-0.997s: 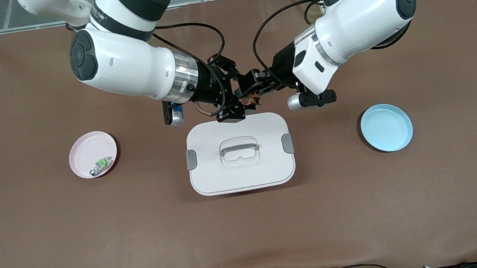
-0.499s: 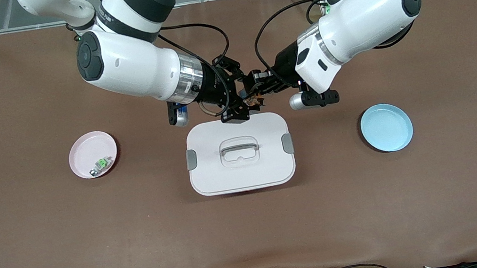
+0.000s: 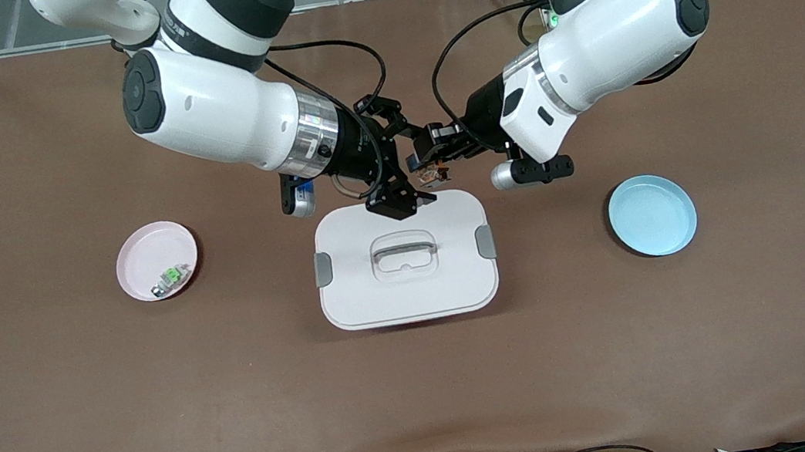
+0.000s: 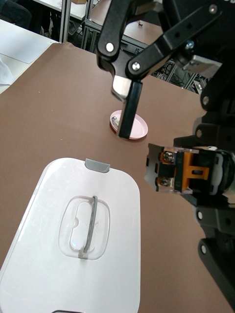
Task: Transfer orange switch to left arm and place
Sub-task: 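Grasp the switch with the left gripper from the right gripper, then open the right gripper and withdraw it while the left gripper pulls away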
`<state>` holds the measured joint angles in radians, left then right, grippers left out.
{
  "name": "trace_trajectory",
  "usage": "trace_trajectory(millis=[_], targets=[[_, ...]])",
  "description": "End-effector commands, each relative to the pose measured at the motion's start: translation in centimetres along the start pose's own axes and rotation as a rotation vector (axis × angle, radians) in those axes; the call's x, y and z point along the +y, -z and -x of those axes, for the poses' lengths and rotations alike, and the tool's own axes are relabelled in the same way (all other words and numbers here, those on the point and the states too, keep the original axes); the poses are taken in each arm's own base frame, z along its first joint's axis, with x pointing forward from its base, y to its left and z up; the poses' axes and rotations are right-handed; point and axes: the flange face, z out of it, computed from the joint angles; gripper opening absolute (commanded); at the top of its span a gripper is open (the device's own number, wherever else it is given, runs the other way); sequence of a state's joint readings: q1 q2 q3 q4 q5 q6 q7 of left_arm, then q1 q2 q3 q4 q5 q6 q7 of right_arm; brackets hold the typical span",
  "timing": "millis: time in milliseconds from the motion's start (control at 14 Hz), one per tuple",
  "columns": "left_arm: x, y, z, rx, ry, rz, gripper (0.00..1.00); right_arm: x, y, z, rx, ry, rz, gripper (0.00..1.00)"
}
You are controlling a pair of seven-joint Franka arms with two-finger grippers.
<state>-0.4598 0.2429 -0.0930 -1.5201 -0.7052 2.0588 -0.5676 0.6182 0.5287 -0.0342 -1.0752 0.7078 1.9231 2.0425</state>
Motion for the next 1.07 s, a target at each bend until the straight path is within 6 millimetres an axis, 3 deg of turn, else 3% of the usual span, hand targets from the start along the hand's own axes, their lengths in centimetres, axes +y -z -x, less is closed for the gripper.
trace_trajectory(millis=[0,285,712,855,997], targets=[[-0.4,1.7,0.1,-0.013,0.012,-0.024,0.00,-1.9,2.5,-2.4,0.017,0.046,0.040,1.00],[-1.4,4.6,0.7,-0.063,0.017,-0.070,0.00,-3.0,7.2,-6.7,0.053,0.194,0.139,1.00],[-4.0,10.8,3.9,-0.021,-0.071,-0.396,0.00,-4.4,14.3,-14.4,0.060,0.439,0.267,1.00],[-5.7,12.6,4.5,-0.033,-0.058,-0.506,0.00,-5.1,16.8,-17.9,0.060,0.579,0.301,1.00],[-7.0,13.8,4.8,-0.047,-0.061,-0.586,0.00,-4.8,19.8,-20.4,0.101,0.827,0.342,1.00]])
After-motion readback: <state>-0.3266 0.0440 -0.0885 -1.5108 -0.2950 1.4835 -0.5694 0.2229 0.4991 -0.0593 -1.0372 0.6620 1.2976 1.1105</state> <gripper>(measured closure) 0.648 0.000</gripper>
